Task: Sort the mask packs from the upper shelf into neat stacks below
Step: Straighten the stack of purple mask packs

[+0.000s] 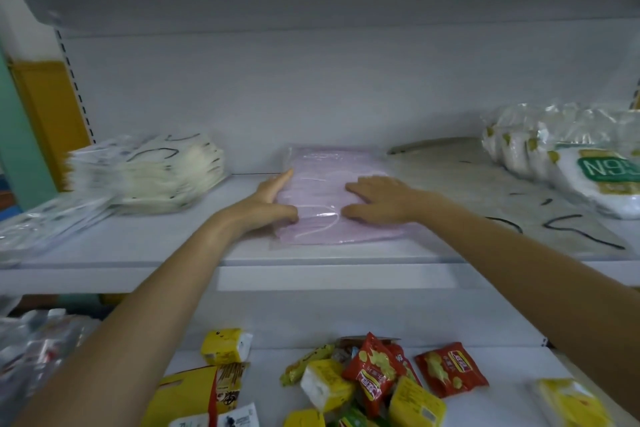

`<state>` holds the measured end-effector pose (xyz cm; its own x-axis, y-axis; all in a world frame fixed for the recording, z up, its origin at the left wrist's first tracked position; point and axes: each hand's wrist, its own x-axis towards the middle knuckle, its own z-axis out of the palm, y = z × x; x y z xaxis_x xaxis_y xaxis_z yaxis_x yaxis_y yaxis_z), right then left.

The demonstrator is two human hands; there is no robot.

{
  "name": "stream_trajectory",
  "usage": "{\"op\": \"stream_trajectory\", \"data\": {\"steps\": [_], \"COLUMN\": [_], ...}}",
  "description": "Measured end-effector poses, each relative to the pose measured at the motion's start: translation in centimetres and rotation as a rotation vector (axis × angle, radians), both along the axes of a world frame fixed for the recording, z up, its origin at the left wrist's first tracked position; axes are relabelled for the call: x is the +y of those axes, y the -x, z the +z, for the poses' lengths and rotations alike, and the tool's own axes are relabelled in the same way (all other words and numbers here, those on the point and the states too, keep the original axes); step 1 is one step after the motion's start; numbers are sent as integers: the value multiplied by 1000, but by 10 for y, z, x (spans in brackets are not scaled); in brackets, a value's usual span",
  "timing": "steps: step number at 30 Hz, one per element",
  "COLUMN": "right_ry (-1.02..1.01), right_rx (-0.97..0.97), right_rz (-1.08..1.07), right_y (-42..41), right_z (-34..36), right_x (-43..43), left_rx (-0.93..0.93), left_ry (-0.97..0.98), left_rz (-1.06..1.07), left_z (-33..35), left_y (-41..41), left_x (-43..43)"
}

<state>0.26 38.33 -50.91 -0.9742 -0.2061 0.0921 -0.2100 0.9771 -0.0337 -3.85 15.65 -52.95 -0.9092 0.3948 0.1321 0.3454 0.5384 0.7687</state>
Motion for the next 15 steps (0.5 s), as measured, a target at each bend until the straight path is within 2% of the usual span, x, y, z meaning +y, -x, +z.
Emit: {"op": "stream_trajectory", "data": {"steps": [2,4,12,14,15], "right_ry": [19,11,72,83,86], "right_rx": [-78,-55,0,-9,-21], "right_rz": [-18,-26,-55,-57,-60], "right_y": [-6,-14,-23,-19,-15], "right_z": [-8,-6,-25,-23,-21], "right_x": [1,4,-12,-12,-12], "left_rx": [-28,-40,44,41,38], "left_ry": [-116,-170,-142,-56,58], "left_rz": [-2,-8,46,-8,-28], "left_z": [-3,-1,-6,-7,-6], "left_y": [1,1,-6,-7,-7], "left_x": [-1,-1,-6,-7,-5]}}
